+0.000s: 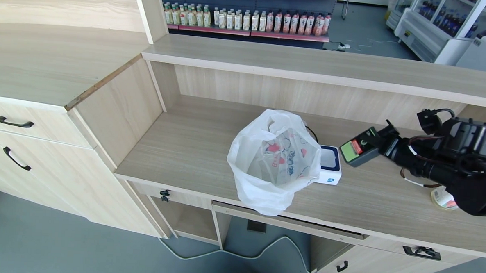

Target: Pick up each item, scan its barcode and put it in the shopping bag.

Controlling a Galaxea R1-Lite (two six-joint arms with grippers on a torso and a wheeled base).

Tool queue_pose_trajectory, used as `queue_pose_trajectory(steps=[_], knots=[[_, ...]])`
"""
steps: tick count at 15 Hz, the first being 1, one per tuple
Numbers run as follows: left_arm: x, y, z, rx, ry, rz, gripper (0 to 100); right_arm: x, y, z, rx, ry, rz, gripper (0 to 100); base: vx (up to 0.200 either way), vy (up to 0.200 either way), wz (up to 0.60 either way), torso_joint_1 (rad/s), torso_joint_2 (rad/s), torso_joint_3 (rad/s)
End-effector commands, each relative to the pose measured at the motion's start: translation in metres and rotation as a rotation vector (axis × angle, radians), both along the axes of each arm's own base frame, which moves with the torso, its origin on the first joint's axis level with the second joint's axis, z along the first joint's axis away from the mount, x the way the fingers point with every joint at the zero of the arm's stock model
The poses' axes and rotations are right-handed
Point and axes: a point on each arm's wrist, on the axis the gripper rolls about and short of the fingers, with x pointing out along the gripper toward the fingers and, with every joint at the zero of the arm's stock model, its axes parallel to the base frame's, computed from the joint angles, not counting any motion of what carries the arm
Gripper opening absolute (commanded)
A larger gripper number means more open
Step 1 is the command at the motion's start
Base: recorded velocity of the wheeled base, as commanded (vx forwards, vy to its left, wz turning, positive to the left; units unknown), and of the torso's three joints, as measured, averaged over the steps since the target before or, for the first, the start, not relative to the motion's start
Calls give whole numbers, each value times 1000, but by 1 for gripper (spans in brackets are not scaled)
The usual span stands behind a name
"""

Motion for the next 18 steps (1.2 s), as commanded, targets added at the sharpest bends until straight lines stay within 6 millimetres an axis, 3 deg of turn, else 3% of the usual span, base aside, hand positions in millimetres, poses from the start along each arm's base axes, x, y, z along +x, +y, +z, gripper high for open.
queue_pose_trajectory(steps=[1, 9, 18], knots=[[0, 0, 0, -1, -1, -1, 100, 11, 9, -13, -2, 25, 29, 0, 0, 0, 0, 0, 0, 0], [0, 0, 0, -1, -1, 0, 100, 38, 22, -15, -58, -25, 66, 0, 0, 0, 0, 0, 0, 0], [0, 0, 0, -1, -1, 0, 100, 48, 33, -22, -68, -30, 92, 0, 0, 0, 0, 0, 0, 0]])
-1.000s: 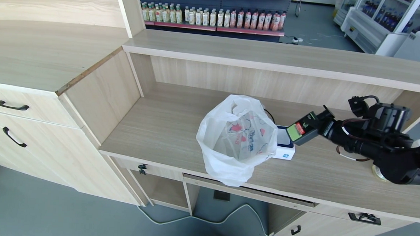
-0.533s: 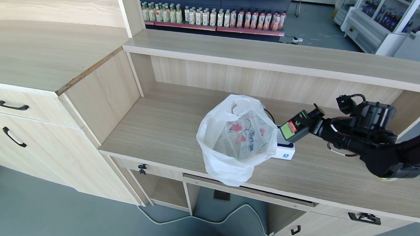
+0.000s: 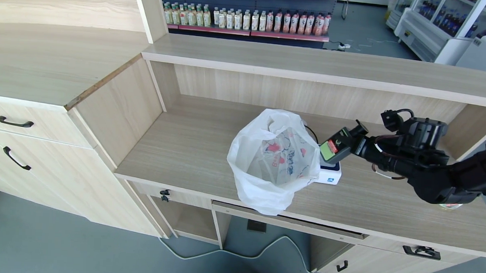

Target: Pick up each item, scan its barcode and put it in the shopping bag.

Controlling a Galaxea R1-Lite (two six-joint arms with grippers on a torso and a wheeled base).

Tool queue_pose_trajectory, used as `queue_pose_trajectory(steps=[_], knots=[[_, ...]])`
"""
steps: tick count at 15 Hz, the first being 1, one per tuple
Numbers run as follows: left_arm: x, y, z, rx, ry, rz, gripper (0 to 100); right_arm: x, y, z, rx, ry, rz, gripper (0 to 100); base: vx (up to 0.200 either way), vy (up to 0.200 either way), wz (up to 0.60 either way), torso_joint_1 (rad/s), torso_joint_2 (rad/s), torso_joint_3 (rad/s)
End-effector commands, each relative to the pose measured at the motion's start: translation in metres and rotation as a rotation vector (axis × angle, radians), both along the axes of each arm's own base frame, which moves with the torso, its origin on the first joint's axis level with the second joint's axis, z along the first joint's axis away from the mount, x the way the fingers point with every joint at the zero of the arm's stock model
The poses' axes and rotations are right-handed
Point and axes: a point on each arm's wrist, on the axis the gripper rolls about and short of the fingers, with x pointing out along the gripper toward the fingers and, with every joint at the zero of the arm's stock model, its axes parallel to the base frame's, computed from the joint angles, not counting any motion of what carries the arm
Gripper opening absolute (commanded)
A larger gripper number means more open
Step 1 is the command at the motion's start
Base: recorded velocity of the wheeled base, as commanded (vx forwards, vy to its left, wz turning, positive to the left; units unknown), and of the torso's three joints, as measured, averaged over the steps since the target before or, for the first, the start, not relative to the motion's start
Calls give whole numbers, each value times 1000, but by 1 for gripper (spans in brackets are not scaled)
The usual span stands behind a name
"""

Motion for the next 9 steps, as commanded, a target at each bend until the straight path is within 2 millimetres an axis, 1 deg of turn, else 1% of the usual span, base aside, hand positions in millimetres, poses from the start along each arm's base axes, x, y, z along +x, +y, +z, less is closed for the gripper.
queue_pose_trajectory(steps=[1, 6, 8, 9], knots=[[0, 0, 0, -1, -1, 0, 100, 4, 1, -2, -3, 1, 4, 0, 0, 0, 0, 0, 0, 0], [0, 0, 0, -1, -1, 0, 100, 2, 1, -6, -24, 4, 5, 0, 0, 0, 0, 0, 0, 0], [0, 0, 0, -1, -1, 0, 100, 2, 2, -2, -24, -7, 10, 0, 0, 0, 0, 0, 0, 0], [0, 0, 0, -1, -1, 0, 100, 0, 2, 5, -29, -29, 7, 0, 0, 0, 0, 0, 0, 0]])
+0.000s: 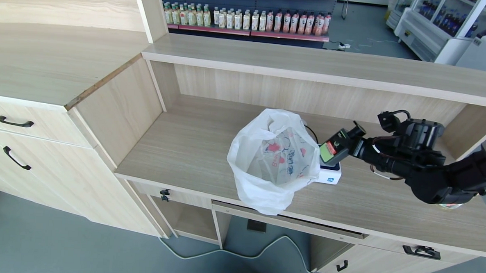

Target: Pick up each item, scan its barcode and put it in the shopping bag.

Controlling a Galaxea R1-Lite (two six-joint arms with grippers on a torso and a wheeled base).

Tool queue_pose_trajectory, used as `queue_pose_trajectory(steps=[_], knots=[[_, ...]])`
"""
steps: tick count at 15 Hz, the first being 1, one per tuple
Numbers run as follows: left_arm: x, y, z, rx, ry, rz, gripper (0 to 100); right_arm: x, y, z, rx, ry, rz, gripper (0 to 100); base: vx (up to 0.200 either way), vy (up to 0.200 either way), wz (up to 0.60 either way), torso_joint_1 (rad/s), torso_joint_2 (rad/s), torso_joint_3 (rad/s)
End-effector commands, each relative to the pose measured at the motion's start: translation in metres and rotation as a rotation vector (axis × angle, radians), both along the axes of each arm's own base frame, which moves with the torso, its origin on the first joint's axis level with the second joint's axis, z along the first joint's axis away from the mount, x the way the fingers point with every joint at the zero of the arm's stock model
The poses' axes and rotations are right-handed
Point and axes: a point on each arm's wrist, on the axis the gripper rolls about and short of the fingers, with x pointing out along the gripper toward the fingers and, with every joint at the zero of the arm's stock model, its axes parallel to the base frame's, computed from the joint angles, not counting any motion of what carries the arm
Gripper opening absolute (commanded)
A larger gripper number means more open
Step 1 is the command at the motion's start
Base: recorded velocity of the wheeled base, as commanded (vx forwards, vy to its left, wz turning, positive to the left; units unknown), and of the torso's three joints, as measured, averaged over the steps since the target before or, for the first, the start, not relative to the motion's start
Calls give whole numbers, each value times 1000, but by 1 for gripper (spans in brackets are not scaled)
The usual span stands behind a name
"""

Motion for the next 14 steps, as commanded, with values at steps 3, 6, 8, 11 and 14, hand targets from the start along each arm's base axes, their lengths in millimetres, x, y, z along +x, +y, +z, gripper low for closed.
queue_pose_trajectory(steps=[3, 6, 8, 11, 14], knots=[[0, 0, 0, 0, -2, 0, 100, -68, -14, 38, -151, -54, -47, 0, 0, 0, 0, 0, 0, 0], [0, 0, 0, 0, -2, 0, 100, -173, -74, 71, -527, -192, -274, 0, 0, 0, 0, 0, 0, 0], [0, 0, 0, 0, -2, 0, 100, -206, -92, 83, -662, -175, -369, 0, 0, 0, 0, 0, 0, 0], [0, 0, 0, 0, -2, -1, 100, -252, -116, 94, -925, -170, -549, 0, 0, 0, 0, 0, 0, 0], [0, 0, 0, 0, -2, 0, 100, -268, -123, 98, -1006, -169, -656, 0, 0, 0, 0, 0, 0, 0]])
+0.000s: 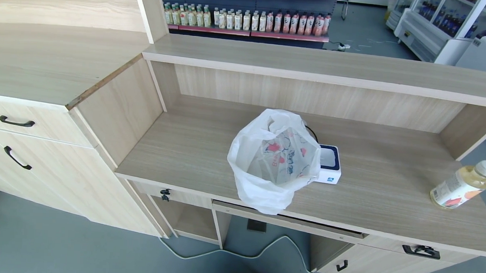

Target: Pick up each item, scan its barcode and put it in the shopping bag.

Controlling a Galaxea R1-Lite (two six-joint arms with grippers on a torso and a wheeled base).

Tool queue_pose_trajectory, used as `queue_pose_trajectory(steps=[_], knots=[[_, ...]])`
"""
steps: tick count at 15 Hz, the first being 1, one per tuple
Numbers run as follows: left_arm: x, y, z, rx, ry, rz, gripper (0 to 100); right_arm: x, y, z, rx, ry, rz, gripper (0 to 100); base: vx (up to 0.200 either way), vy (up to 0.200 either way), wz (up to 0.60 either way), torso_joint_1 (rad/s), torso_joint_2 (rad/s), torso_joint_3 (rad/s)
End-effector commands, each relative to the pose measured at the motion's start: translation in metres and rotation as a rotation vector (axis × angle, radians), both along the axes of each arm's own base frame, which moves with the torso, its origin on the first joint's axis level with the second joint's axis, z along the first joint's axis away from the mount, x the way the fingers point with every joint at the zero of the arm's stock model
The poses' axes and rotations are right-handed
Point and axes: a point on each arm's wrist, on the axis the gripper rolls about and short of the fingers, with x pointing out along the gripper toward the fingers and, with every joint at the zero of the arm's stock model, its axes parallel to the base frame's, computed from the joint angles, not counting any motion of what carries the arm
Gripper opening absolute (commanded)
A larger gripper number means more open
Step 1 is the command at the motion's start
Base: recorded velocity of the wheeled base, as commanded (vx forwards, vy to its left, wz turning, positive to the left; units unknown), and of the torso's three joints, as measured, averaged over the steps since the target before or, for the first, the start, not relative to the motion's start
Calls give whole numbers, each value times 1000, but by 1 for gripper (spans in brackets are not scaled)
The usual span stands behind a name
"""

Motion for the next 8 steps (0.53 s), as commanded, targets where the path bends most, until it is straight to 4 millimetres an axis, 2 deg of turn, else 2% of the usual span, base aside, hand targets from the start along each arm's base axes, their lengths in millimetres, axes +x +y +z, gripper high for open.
queue_pose_trajectory(steps=[1, 4, 7, 8], knots=[[0, 0, 0, 0, -1, 0, 100, -19, 3, 10, -46, -52, -57, 0, 0, 0, 0, 0, 0, 0], [0, 0, 0, 0, -1, 0, 100, -20, 3, 10, -83, -52, -74, 0, 0, 0, 0, 0, 0, 0], [0, 0, 0, 0, -1, 0, 100, -36, 15, 2, -68, -75, -82, 0, 0, 0, 0, 0, 0, 0], [0, 0, 0, 0, -1, 0, 100, -41, 19, -6, -31, -67, -84, 0, 0, 0, 0, 0, 0, 0]])
